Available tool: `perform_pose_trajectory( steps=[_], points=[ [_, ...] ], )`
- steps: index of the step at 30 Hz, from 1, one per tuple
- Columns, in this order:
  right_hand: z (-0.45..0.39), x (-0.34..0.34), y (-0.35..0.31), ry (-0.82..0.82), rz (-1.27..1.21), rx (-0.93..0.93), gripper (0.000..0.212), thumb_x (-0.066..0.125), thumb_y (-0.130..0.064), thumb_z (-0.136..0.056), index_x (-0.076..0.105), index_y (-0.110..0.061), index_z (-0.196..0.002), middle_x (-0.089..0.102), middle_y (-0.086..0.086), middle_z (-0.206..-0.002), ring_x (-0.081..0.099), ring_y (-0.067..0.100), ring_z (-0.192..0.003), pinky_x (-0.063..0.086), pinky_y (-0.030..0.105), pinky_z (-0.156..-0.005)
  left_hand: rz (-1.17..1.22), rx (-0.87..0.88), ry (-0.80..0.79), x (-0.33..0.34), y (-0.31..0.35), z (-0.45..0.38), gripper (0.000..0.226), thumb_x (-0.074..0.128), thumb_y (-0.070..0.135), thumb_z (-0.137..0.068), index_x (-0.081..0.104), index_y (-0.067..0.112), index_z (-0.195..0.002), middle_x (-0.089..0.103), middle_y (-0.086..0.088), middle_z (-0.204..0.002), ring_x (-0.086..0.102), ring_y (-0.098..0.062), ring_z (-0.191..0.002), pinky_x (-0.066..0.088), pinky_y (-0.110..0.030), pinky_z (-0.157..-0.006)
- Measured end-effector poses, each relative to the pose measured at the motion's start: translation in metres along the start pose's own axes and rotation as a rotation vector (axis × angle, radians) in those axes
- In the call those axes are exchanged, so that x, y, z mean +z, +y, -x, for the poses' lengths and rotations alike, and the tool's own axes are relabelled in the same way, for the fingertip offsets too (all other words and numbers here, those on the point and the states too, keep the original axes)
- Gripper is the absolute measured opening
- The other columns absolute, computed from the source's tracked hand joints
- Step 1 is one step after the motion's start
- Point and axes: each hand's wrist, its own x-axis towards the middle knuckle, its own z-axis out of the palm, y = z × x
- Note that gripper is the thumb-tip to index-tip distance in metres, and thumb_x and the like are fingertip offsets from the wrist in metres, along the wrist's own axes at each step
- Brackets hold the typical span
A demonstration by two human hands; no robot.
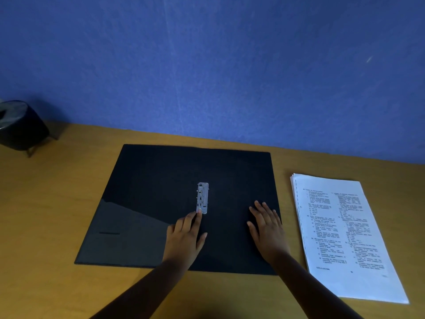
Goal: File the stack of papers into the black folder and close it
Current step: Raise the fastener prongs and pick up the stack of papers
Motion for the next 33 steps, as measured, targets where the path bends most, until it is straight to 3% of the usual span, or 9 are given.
perform_pose_trajectory(
  steps=[3, 7, 15, 19, 22, 24, 33],
  points=[
    [0.0, 0.0, 0.0, 0.001, -0.003, 0.001, 0.054, 0.024, -0.048, -0.097, 0.024, -0.027, -0.146, 0.015, -0.007, -0.159, -0.01, 0.002, -0.139, -0.005, 0.028, -0.117, -0.035, 0.006, 0.017, 0.0, 0.0, 0.0, 0.064, 0.038, 0.049, -0.082, 0.052, 0.009, -0.13, 0.068, -0.005, -0.105, 0.065, -0.018, -0.079, 0.054, -0.03, -0.063],
    [0.001, 0.0, 0.0, 0.0, -0.006, 0.0, 0.053, 0.026, -0.047, -0.097, 0.025, -0.027, -0.146, 0.015, -0.007, -0.159, -0.01, 0.001, -0.139, -0.006, 0.027, -0.117, -0.027, 0.012, 0.073, -0.006, -0.002, -0.009, 0.082, 0.071, 0.048, -0.069, 0.047, 0.002, -0.131, 0.068, -0.008, -0.096, 0.065, -0.019, -0.072, 0.055, -0.03, -0.06],
    [0.001, -0.002, -0.001, 0.005, -0.023, -0.008, 0.052, 0.026, -0.046, -0.097, 0.025, -0.027, -0.146, 0.015, -0.007, -0.159, -0.01, 0.001, -0.14, -0.006, 0.028, -0.118, -0.116, 0.08, 0.141, -0.026, -0.008, -0.038, 0.084, 0.08, 0.036, -0.063, 0.047, 0.001, -0.132, 0.067, -0.01, -0.102, 0.063, -0.02, -0.068, 0.054, -0.03, -0.054],
    [0.001, -0.001, -0.001, 0.008, -0.018, -0.009, 0.053, 0.024, -0.047, -0.097, 0.025, -0.027, -0.146, 0.014, -0.007, -0.159, -0.01, 0.001, -0.14, -0.006, 0.027, -0.117, -0.179, 0.032, 0.035, -0.036, -0.007, -0.057, 0.087, 0.075, 0.031, -0.068, 0.035, 0.003, -0.14, 0.062, -0.009, -0.117, 0.063, -0.022, -0.079, 0.054, -0.032, -0.063],
    [0.001, 0.0, 0.0, 0.012, -0.02, -0.008, 0.053, 0.023, -0.048, -0.097, 0.026, -0.027, -0.146, 0.015, -0.008, -0.159, -0.009, 0.001, -0.14, -0.006, 0.027, -0.117, -0.188, 0.014, 0.004, -0.038, -0.008, -0.076, 0.079, 0.055, 0.02, -0.084, 0.01, 0.006, -0.147, 0.043, -0.008, -0.137, 0.056, -0.021, -0.099, 0.049, -0.033, -0.081],
    [0.0, 0.0, -0.001, 0.014, -0.032, -0.007, 0.053, 0.024, -0.048, -0.097, 0.027, -0.027, -0.146, 0.016, -0.007, -0.159, -0.008, 0.001, -0.14, -0.005, 0.028, -0.118, -0.209, 0.01, 0.002, -0.038, -0.009, -0.089, 0.076, 0.048, 0.015, -0.087, 0.003, 0.008, -0.147, 0.033, -0.007, -0.143, 0.051, -0.021, -0.107, 0.045, -0.034, -0.087],
    [0.001, -0.002, -0.001, 0.01, -0.049, -0.01, 0.053, 0.026, -0.047, -0.097, 0.026, -0.026, -0.146, 0.015, -0.006, -0.159, -0.009, 0.003, -0.14, -0.006, 0.028, -0.117, -0.176, -0.026, 0.014, -0.039, -0.016, -0.124, 0.063, 0.051, 0.007, -0.085, 0.024, 0.015, -0.141, 0.025, -0.008, -0.146, 0.047, -0.026, -0.113, 0.042, -0.038, -0.093]
  ],
)
